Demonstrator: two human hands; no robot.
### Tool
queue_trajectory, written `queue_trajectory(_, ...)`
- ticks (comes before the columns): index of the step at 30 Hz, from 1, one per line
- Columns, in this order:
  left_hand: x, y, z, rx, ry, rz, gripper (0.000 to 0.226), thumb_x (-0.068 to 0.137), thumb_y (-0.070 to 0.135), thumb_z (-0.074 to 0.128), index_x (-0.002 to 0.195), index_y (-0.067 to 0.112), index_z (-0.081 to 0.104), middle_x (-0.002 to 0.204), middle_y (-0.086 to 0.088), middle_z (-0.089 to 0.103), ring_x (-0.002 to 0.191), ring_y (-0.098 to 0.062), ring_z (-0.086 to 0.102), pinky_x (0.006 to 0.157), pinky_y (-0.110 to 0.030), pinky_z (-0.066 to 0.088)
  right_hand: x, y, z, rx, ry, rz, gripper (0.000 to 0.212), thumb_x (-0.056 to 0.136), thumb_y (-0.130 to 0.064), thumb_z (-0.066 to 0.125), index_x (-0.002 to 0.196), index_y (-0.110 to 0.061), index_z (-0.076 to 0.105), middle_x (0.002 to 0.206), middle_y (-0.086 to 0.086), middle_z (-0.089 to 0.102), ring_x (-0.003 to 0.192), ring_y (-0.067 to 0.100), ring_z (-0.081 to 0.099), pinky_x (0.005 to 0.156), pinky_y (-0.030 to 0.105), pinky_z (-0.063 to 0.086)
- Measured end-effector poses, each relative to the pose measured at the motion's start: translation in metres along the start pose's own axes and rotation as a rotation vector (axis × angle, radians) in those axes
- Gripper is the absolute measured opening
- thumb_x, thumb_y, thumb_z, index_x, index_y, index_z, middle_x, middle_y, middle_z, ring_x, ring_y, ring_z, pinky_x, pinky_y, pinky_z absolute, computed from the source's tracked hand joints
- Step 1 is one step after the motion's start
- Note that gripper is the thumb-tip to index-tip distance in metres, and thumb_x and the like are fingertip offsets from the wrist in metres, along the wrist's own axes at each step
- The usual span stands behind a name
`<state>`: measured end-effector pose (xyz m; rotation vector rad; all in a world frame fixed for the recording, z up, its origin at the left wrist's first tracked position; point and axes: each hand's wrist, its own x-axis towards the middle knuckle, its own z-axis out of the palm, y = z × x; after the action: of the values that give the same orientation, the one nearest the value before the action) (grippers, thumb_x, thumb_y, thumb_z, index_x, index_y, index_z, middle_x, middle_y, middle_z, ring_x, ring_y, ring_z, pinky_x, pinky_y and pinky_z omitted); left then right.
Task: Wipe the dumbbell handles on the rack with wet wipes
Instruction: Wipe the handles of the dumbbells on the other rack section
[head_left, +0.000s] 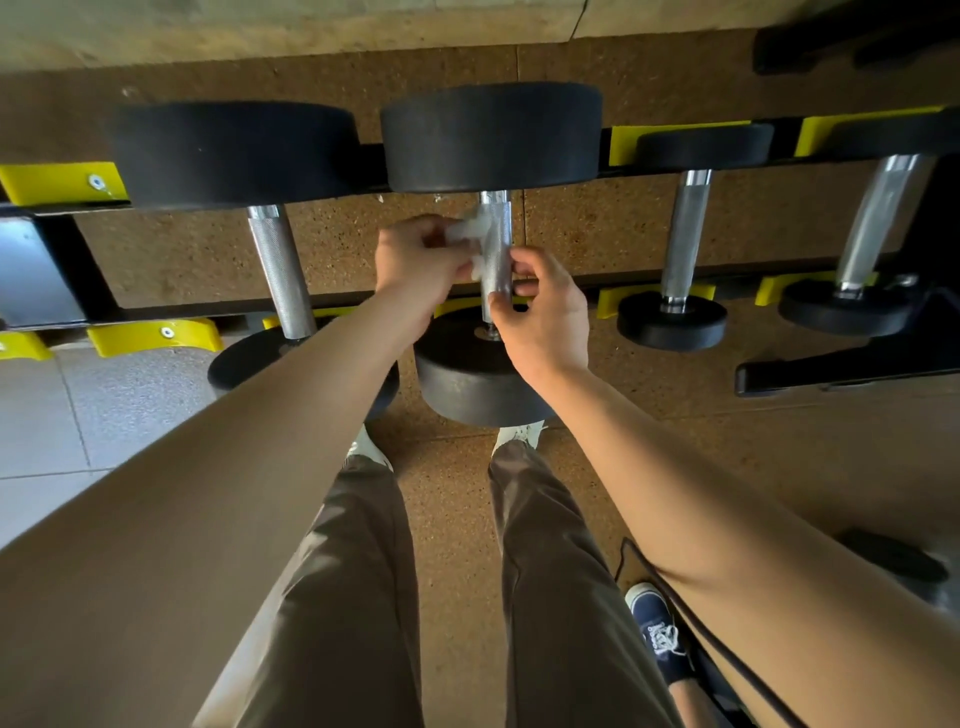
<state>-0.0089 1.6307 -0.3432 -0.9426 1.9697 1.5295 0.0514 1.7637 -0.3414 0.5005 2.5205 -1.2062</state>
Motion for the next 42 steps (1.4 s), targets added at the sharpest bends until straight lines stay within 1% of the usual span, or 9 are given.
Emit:
queue_trajectory(5,-0.016,-0.027,0.004,0.359,-0.103,-0.099,0.015,0.079,0.007,0.080,0.081,0.021,0.073,0.085,-0.005,0.076,0.078,-0.018,0.076,0.072,-0.036,0.064,0.002,0.000,0.001,-0.006,-0.001,0.011,0.042,0.085,-0.025,0.074,0.125,-0.026,0.059,0.116,-0.010,0.065,0.095,0.007,0.065,0.078,0.034,0.059)
queue_trajectory(8,-0.025,-0.033,-0.004,0.434,-0.146,-0.036,0.010,0.082,0.018,0.076,0.075,0.023,0.071,0.083,-0.006,0.075,0.081,-0.021,0.074,0.076,-0.039,0.063,0.001,-0.001,0.000,0.017,-0.009,0.016,0.043,0.084,-0.022,0.074,0.125,-0.026,0.059,0.117,-0.010,0.065,0.097,0.009,0.064,0.082,0.035,0.058)
queue_trajectory(14,-0.039,-0.011,-0.004,0.130,-0.308,0.115,0.010,0.095,0.020,0.069,0.100,0.013,0.074,0.094,-0.005,0.075,0.075,-0.004,0.070,0.067,-0.016,0.055,0.002,-0.006,-0.011,0.258,-0.045,0.084,0.047,0.085,-0.017,0.073,0.130,-0.022,0.059,0.118,-0.006,0.068,0.097,0.007,0.068,0.082,0.027,0.059)
queue_trajectory(17,-0.038,-0.004,0.003,-0.011,-0.228,0.065,0.009,0.097,0.024,0.067,0.093,0.018,0.072,0.091,0.000,0.074,0.073,-0.001,0.070,0.068,-0.017,0.054,0.000,-0.007,-0.024,0.423,-0.113,0.118,0.047,0.085,-0.005,0.066,0.129,-0.020,0.062,0.113,-0.003,0.071,0.096,0.006,0.070,0.077,0.021,0.058)
queue_trajectory(22,-0.030,-0.003,0.006,-0.208,-0.206,-0.040,0.018,0.093,0.027,0.073,0.098,0.009,0.071,0.099,-0.012,0.077,0.090,-0.024,0.076,0.082,-0.038,0.062,0.002,-0.009,-0.035,0.486,-0.236,0.133,0.034,0.080,-0.006,0.079,0.111,-0.016,0.069,0.098,0.004,0.075,0.086,0.015,0.073,0.074,0.032,0.062)
queue_trajectory(27,-0.025,0.004,-0.001,-0.285,-0.133,-0.083,0.026,0.087,0.035,0.078,0.090,0.014,0.064,0.085,-0.001,0.072,0.066,-0.010,0.065,0.067,-0.025,0.056,0.024,-0.013,-0.038,0.559,-0.121,0.198,0.005,0.093,-0.005,0.067,0.096,-0.006,0.071,0.084,0.014,0.073,0.068,0.019,0.071,0.066,0.032,0.060)
queue_trajectory(30,-0.017,0.009,-0.012,-0.439,-0.168,-0.134,0.024,0.086,0.023,0.079,0.099,0.008,0.065,0.078,-0.002,0.071,0.062,-0.009,0.063,0.060,-0.022,0.054,0.042,-0.016,-0.037,0.579,-0.061,0.235,0.007,0.091,-0.003,0.069,0.093,-0.008,0.073,0.086,0.013,0.074,0.070,0.019,0.073,0.066,0.030,0.060)
queue_trajectory(36,-0.006,0.016,-0.017,-0.916,0.007,-0.335,0.037,0.082,-0.004,0.075,0.114,0.005,0.060,0.105,-0.020,0.075,0.086,-0.024,0.077,0.074,-0.029,0.063,0.061,-0.037,-0.021,0.661,0.046,0.326,0.017,0.080,0.002,0.076,0.077,-0.014,0.073,0.074,0.001,0.073,0.060,0.006,0.063,0.059,0.020,0.050)
queue_trajectory(42,-0.005,0.013,0.016,-0.358,-0.007,-0.219,0.026,0.079,0.025,0.085,0.100,0.017,0.072,0.083,0.003,0.073,0.066,-0.007,0.054,0.057,-0.020,0.048,0.073,-0.015,-0.020,0.687,0.255,0.580,0.009,0.089,-0.008,0.068,0.089,-0.016,0.072,0.101,0.001,0.072,0.089,0.016,0.065,0.078,0.027,0.053)
